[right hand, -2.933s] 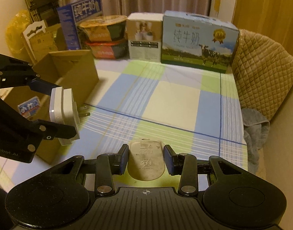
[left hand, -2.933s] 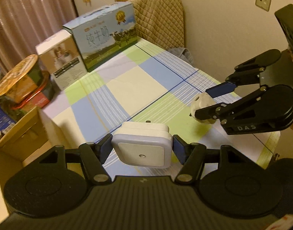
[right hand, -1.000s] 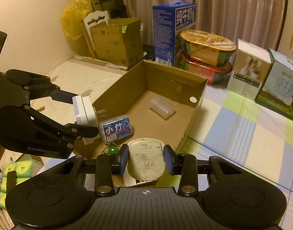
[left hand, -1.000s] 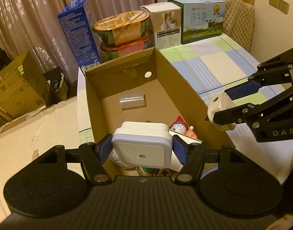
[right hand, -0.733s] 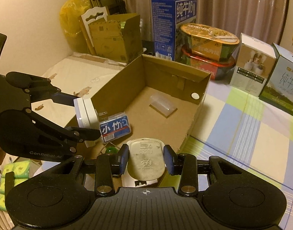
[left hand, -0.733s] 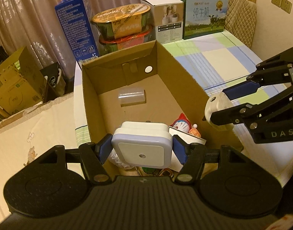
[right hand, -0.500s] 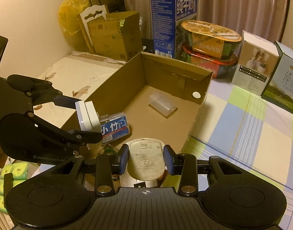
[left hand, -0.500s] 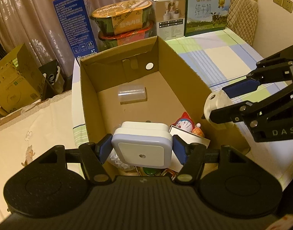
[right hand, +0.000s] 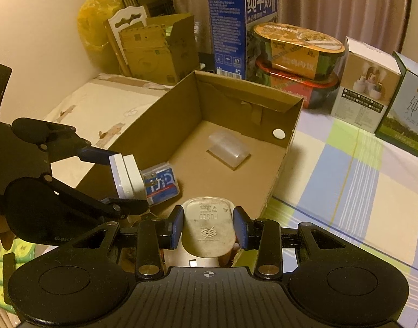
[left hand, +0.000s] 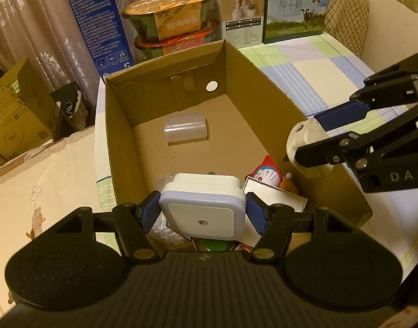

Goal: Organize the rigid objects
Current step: 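Open the left tool to drop the night-light while the right tool drops the plug into the box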

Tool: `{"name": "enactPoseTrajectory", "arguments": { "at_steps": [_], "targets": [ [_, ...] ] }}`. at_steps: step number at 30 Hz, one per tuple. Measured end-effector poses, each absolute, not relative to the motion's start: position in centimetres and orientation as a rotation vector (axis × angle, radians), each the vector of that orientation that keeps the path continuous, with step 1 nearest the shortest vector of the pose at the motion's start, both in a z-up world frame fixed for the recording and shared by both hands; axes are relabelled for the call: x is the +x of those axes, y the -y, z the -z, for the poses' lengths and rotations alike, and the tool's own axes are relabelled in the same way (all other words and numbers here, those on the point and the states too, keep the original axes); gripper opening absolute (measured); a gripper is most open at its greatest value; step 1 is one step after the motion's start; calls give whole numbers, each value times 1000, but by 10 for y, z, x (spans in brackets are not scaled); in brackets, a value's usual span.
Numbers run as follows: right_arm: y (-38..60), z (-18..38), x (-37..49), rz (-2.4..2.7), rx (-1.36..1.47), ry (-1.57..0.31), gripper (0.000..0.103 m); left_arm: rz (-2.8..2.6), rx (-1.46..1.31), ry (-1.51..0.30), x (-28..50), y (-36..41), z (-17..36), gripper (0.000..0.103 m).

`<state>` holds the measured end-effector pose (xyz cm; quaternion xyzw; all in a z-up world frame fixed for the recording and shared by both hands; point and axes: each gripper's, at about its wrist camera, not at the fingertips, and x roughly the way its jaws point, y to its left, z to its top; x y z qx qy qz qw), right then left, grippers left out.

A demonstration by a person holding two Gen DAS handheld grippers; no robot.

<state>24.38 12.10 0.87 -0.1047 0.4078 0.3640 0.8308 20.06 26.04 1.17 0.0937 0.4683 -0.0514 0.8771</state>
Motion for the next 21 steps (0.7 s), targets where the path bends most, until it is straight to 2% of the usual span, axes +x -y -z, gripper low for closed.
{"name": "enactPoseTrajectory", "arguments": {
  "at_steps": [3,5,21],
  "targets": [
    [-121,-7,246,-768,-216,-869,36,111,211,-971,202,-259,-9,64],
    [-120,-7,247,-766,-214,-870,36,89,219,-956,201,-260,-10,69],
    [-119,-6,247,-769,-191,-879,36,65,221,-937,189,-266,-22,72]
  ]
}}
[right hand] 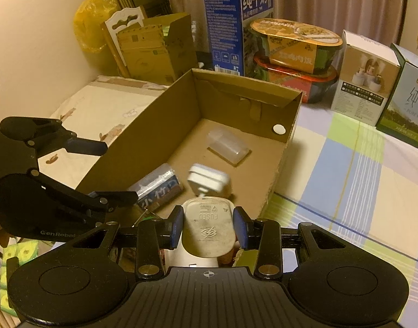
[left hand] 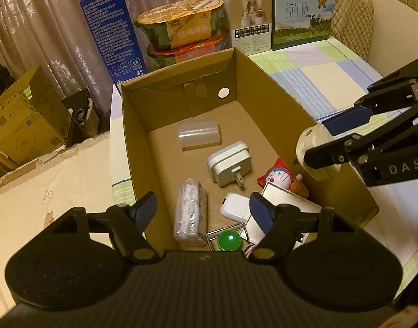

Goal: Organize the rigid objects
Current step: 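Open the left tool to drop the night-light while the right tool drops the plug into the box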

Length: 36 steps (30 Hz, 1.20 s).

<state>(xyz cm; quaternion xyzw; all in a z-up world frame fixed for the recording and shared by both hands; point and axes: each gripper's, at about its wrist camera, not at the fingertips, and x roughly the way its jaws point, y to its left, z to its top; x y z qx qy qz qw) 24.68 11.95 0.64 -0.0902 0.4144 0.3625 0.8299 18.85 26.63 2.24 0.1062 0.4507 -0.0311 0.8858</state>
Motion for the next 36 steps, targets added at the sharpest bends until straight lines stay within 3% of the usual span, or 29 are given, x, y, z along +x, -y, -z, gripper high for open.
{"name": "enactPoseTrajectory", "arguments": {
  "at_steps": [31,32,35,36],
  "targets": [
    [-125,1,257,-763,-146,-875,36,62,208,-956,187,-272,-11,77],
    [-123,0,257,-759,-135,-870,39,61,210,-956,187,-272,-11,78],
    [-117,-4,259,-743,-102,-849,64,56,216,-955,186,-271,-11,81],
    [-115,-6,259,-742,-97,-843,65,52,217,-955,185,-271,-11,82]
  ]
}}
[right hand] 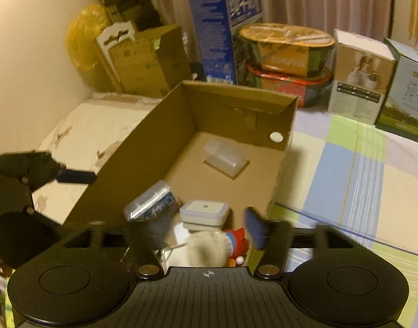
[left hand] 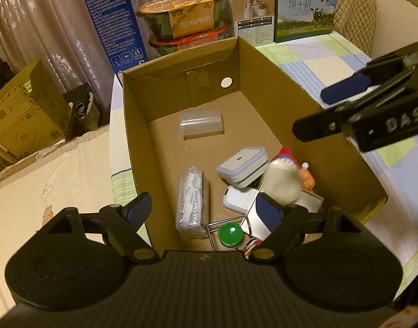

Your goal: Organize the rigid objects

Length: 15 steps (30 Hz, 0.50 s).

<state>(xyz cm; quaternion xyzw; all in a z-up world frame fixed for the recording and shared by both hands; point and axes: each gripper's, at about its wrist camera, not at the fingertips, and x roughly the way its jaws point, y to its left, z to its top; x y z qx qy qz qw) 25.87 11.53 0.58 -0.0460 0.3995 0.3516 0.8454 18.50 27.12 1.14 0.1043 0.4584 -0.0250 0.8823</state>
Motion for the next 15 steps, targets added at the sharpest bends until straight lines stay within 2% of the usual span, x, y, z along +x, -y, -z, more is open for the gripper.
{"name": "enactPoseTrajectory", "arguments": {
  "at_steps": [10,15],
  "targets": [
    [-96,-16,239,-714,-104,-819,66,39,205,-939,172,-265,-19,84],
    [-86,-18,222,-692,-103,-818,69,21,180,-917,159,-259,-28,91]
  ]
}}
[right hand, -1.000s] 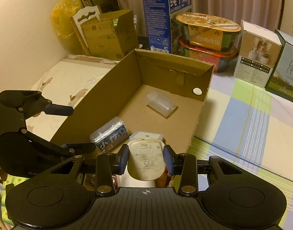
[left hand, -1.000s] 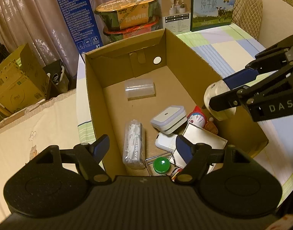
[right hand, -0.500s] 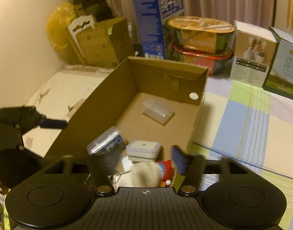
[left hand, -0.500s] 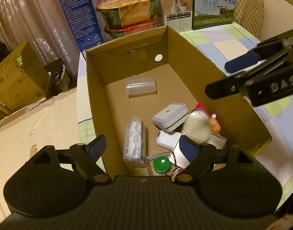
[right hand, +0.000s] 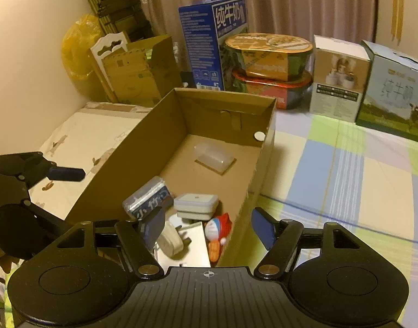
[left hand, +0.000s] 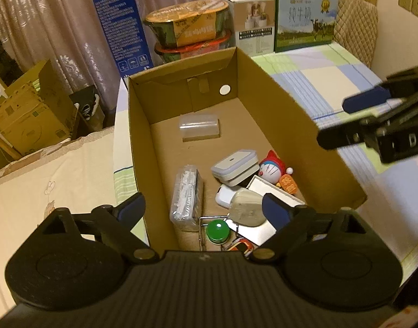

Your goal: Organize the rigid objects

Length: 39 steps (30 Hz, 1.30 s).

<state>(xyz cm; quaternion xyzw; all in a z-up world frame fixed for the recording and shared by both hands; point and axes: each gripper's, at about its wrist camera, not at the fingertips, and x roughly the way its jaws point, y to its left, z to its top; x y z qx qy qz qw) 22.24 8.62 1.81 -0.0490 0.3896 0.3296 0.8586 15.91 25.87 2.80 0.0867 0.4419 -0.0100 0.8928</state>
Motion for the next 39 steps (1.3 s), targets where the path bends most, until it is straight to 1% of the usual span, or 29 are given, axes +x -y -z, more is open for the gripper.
{"name": "enactPoseTrajectory", "arguments": {
  "at_steps": [1,5,8,11,22,31,39],
  "targets": [
    [-85,-19,219,-682,-110,-811,70,18,172,-913,156,-257,-30,91],
    [-72,-24,203,-654,-91,-793,76,4,141,-894,142,-251,-39,98],
    [-60,-26,190,-635,-71,-790,81,-8,116,-880,130,-246,-45,100],
    [-51,-28,179,-625,-60,-782,83,-16,86,-862,118,-240,-51,102],
    [-21,-34,138,-561,-59,-769,94,-74,25,-794,78,-222,-66,102],
    [-1,-28,113,-506,-48,-789,97,-125,5,-748,51,-212,-73,102],
    [8,-27,98,-488,-32,-794,97,-171,-40,-773,36,-208,-70,102]
  ]
}}
